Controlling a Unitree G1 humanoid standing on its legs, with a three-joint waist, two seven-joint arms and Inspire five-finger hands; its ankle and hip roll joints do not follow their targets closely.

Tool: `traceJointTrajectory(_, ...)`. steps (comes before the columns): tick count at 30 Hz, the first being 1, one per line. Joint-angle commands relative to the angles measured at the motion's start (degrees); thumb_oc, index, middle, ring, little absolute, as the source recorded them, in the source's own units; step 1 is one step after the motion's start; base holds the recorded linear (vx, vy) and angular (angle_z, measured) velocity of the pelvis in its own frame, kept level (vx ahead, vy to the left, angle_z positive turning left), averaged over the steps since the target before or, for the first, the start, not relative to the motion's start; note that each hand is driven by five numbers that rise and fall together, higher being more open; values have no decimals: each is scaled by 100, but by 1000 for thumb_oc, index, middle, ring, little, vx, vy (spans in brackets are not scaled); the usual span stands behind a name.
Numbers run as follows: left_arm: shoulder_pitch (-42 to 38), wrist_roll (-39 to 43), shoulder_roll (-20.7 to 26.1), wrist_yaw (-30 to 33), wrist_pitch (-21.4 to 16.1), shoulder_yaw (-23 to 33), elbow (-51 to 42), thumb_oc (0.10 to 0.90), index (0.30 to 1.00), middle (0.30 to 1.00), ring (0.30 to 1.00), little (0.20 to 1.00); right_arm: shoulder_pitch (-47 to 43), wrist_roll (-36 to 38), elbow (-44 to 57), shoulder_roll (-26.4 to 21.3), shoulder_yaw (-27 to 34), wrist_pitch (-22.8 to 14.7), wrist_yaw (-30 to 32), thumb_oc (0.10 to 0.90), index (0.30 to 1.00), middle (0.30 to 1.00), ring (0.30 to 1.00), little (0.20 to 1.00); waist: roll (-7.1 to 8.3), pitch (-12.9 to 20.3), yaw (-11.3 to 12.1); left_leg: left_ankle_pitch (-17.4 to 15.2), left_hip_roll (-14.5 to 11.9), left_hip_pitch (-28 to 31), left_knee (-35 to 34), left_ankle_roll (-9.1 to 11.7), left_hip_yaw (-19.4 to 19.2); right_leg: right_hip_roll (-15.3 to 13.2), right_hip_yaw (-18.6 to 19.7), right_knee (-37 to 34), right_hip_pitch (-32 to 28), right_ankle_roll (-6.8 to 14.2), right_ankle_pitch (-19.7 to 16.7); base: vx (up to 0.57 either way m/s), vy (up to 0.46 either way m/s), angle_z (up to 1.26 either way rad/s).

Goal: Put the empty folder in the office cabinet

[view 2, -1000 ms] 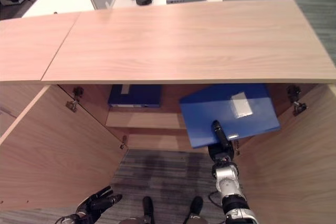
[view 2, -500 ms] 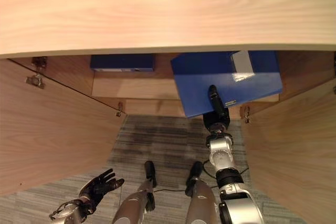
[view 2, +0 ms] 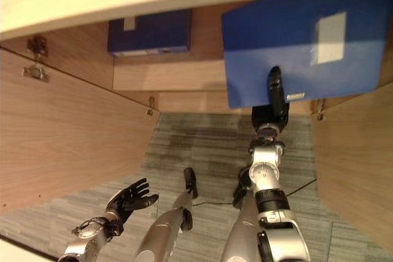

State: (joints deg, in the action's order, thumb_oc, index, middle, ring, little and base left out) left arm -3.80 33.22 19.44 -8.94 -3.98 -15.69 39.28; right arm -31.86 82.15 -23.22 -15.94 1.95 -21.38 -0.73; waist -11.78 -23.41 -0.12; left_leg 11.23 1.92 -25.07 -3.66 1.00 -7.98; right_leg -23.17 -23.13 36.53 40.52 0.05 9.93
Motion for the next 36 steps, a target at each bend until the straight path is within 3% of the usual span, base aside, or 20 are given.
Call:
traceJointTrajectory(1,141,-77,530,197,-269,21,-187,800,900,900,900,900,-834,-268,1038,-250,60,-430,-333,400,300,300,300,300,135,-42,62,-1693,262,696,696,-150,263,123,589,-284,262,645,-552,-36,34,15)
traceJointTrajectory(6,78,65,717,275,-301,-32,-407,800,900,900,900,900,-1252,-423,978,-667,163,-551,-58,400,300,300,300,300,118,-151,46,-1959,534,-1,1468,-244,356,-167,768,197,596,628,-382,-21,16,24)
traceJointTrajectory(10,142,0,840,291,-264,-184,-334,800,900,900,900,900,-1971,-490,682,-1241,102,-656,210,400,300,300,300,300,20,-118,94,-2003,605,-200,1555,-279,396,-259,800,313,752,642,-395,12,28,21)
traceJointTrajectory(20,236,72,1205,321,-173,-435,-260,800,900,900,900,900,-3776,-310,-935,-2395,-406,-514,771,400,300,300,300,300,-38,-43,243,-1954,589,-98,1330,-261,428,-258,751,181,686,708,-543,7,10,3)
traceJointTrajectory(30,337,59,1490,238,-121,-581,-379,800,900,900,900,900,-4838,-34,-2005,-2989,-970,-249,808,400,300,300,300,300,-52,54,363,-1827,521,146,933,-198,532,-180,622,-26,531,762,-611,3,-8,3)
traceJointTrajectory(31,327,37,1538,242,-110,-597,-341,800,900,900,900,900,-4960,-74,-2171,-3046,-1098,-141,843,676,714,714,714,714,-30,73,389,-1818,521,154,915,-196,556,-173,616,-44,530,761,-608,0,-26,7)
traceJointTrajectory(32,318,19,1548,236,-100,-620,-310,800,900,900,900,900,-5037,-96,-2295,-3086,-1192,-32,826,800,900,900,900,900,-26,70,399,-1811,519,154,910,-191,564,-168,611,-37,539,762,-611,-3,-33,8)
traceJointTrajectory(36,288,-64,1587,175,-89,-716,-227,800,900,900,900,900,-5238,-159,-2923,-3159,-1517,387,741,800,900,900,900,900,-27,70,449,-1773,508,162,858,-184,584,-171,584,0,579,752,-587,-5,-25,6)
